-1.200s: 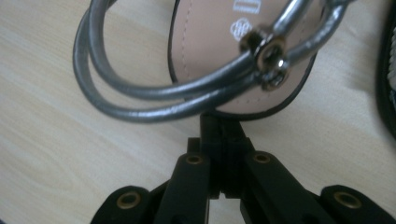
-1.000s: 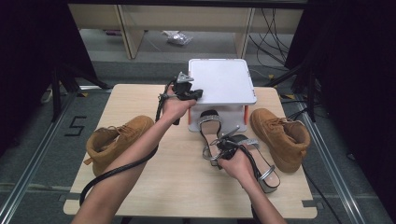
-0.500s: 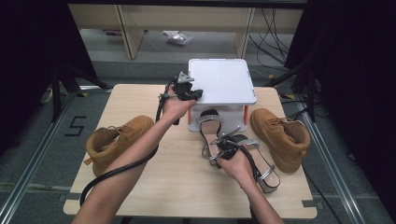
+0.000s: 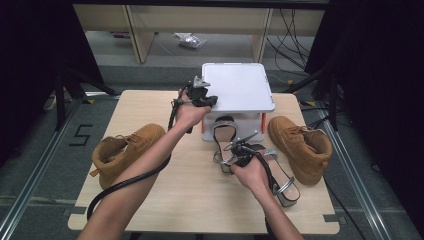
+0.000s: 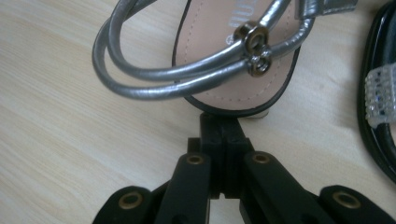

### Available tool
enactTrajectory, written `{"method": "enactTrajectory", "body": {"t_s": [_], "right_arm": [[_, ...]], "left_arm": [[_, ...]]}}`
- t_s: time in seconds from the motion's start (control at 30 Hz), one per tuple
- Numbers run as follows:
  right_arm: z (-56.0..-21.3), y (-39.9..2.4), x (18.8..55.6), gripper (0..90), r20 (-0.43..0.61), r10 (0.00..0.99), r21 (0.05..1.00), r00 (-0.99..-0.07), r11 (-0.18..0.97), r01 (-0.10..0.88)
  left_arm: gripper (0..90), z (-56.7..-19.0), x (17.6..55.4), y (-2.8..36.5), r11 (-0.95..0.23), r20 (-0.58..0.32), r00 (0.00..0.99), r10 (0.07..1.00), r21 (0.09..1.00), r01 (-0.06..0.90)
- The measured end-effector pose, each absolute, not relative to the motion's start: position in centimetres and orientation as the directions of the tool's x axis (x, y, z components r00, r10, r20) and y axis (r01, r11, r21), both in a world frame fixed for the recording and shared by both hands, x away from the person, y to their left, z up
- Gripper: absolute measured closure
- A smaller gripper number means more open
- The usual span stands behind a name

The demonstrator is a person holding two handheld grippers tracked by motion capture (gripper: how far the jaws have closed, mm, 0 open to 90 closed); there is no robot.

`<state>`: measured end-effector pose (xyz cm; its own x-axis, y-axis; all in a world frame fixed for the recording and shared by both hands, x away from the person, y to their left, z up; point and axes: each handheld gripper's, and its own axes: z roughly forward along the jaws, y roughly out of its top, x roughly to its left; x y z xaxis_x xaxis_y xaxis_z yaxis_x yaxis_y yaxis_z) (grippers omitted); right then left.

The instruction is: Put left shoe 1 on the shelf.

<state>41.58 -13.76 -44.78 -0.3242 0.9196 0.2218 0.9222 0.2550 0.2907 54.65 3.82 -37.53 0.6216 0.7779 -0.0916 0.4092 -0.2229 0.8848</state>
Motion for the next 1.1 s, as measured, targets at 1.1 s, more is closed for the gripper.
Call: {"method": "enactTrajectory", "body": {"t_s": [1.1], "right_arm": [[-42.7, -11.5, 45.7, 90.0, 0.119, 0.928, 0.487, -0.354, 0.256, 0.835]], "left_arm": [[90.0, -37.5, 54.7, 3.8, -0.206, -0.113, 0.619, 0.777, 0.884, 0.419]]}}
